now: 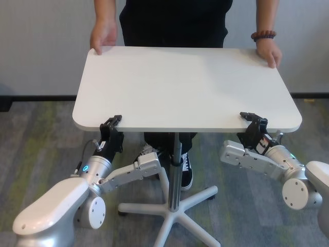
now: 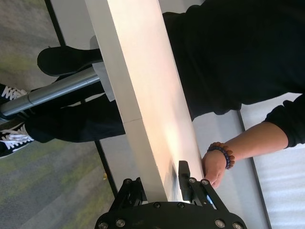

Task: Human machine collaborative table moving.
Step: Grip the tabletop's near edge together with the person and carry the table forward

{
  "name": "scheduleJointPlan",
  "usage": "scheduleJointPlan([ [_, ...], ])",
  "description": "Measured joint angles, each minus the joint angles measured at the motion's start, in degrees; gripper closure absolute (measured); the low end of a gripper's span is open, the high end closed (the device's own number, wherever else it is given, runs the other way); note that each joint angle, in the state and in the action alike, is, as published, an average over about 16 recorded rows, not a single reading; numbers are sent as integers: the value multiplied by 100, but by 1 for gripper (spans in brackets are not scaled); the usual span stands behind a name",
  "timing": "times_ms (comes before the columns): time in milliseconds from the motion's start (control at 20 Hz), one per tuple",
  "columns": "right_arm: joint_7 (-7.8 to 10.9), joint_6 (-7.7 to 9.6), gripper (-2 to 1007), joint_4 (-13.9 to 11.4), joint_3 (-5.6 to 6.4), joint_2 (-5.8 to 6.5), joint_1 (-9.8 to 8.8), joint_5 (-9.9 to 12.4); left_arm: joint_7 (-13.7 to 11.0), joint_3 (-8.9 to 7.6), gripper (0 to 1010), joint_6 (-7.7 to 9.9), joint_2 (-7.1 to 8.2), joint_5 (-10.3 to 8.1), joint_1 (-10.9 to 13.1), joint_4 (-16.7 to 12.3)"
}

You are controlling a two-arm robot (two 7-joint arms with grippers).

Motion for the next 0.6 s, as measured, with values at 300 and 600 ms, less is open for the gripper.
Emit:
scheduleJointPlan([
  [300,3,1,627,0,1,1,2,-2,2,0,717,7,3,5,3,-7],
  [600,5,0,506,0,1,1,4,-5,5,1,645,13,5,9,6,-16],
])
